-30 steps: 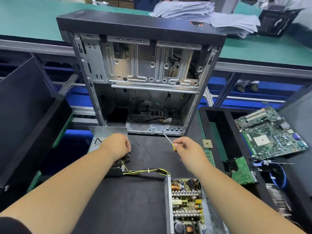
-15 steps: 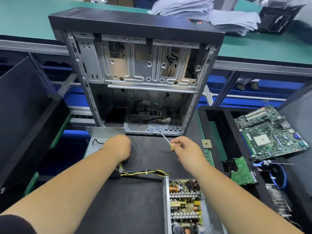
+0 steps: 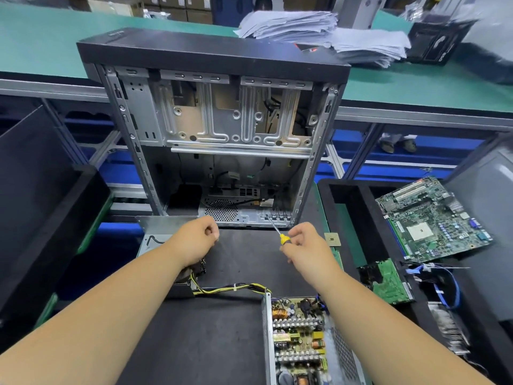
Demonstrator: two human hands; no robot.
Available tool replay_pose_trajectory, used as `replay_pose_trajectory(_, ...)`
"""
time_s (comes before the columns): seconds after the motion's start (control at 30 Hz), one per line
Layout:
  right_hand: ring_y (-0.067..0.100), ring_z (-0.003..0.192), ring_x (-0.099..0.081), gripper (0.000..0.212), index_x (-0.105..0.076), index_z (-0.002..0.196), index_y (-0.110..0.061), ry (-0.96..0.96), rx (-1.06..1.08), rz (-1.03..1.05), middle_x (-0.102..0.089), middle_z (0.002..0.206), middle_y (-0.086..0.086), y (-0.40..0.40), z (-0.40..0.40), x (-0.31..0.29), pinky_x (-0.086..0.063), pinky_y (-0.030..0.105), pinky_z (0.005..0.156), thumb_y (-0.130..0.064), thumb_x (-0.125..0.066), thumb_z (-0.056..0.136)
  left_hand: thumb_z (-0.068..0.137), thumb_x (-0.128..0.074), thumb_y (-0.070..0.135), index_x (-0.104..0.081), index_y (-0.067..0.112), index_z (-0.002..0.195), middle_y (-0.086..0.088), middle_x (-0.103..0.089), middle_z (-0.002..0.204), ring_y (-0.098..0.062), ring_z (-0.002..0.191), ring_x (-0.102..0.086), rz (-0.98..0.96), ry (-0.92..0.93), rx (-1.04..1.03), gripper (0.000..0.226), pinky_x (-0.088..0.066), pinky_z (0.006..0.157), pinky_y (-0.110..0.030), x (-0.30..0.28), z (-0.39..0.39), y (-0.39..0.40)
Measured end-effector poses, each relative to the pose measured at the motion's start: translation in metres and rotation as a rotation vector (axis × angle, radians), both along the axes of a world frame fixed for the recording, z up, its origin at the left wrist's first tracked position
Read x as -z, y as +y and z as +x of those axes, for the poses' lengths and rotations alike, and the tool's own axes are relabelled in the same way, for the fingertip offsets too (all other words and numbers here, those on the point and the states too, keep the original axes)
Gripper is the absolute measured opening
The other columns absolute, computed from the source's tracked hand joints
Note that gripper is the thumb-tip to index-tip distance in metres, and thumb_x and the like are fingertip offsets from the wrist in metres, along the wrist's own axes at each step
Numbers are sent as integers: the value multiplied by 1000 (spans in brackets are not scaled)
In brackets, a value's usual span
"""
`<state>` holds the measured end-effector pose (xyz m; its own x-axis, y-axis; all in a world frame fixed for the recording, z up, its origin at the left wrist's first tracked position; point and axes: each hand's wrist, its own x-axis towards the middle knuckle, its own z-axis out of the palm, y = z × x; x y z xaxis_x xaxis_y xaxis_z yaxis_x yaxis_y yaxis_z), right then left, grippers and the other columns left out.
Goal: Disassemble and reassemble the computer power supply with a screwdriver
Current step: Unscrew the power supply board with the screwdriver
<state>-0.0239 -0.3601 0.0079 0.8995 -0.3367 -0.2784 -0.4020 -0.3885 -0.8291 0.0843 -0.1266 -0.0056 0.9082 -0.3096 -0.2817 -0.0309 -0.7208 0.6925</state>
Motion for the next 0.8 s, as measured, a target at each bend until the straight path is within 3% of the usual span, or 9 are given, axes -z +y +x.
replay_pose_trajectory(0.13,20,77,-62,22,-50,94,-31,-61,-23,84,-72,93,0,0,-3,-19,-47,37,65,-24,-60,75,97,-47,0,-59,9,85,-8,-67,87,-11,70,-58,-497,196,-213,19,-48,66,-21,-18,-10,-13)
replay_pose_trajectory(0.23,19,88,-66,23,-60,88,-36,-158,-50,92,-72,91,-8,-1,-9,-39,-48,32,68,-16,-66,78,100,-47,-1,-59,7,97,-5,-65,83,-7,67,-59,-827,340,-321,15,-51,64,-18,-31,-16,-19)
replay_pose_trajectory(0.3,11,85,-65,26,-67,86,-39,-253,-77,57,-71,88,-12,-3,-16,-55,-50,22,69,-14,-71,80,101,-46,2,-61,7,100,-1,-66,77,-4,63,-60,-954,389,-349,15,-52,60,-15,-37,-20,-20)
replay_pose_trajectory(0.4,2,80,-64,25,-72,86,-42,-338,-95,11,-71,89,-18,-2,-28,-77,-50,17,66,-18,-74,82,101,-49,7,-62,8,101,2,-68,71,-4,60,-60,-1080,445,-389,14,-51,57,-17,-43,-26,-23)
replay_pose_trajectory(0.5,13,82,-66,22,-73,87,-37,-388,-64,63,-73,91,-10,-1,-39,-88,-55,28,70,-16,-76,81,101,-49,9,-62,8,98,1,-63,69,-4,54,-55,-1175,511,-415,13,-48,51,-16,-49,-35,-30)
replay_pose_trajectory(0.6,24,80,-65,19,-71,85,-35,-395,-50,63,-71,88,-7,1,-48,-93,-54,32,65,-17,-77,81,102,-47,8,-61,9,96,1,-60,68,-3,51,-52,-1193,537,-393,15,-46,48,-15,-54,-45,-38)
replay_pose_trajectory(0.8,9,77,-62,16,-70,84,-36,-405,-43,-7,-69,87,-12,-7,-66,-97,-54,26,63,-21,-77,81,101,-48,9,-60,9,100,1,-63,69,-5,57,-56,-1172,524,-312,12,-50,53,-17,-60,-64,-51)
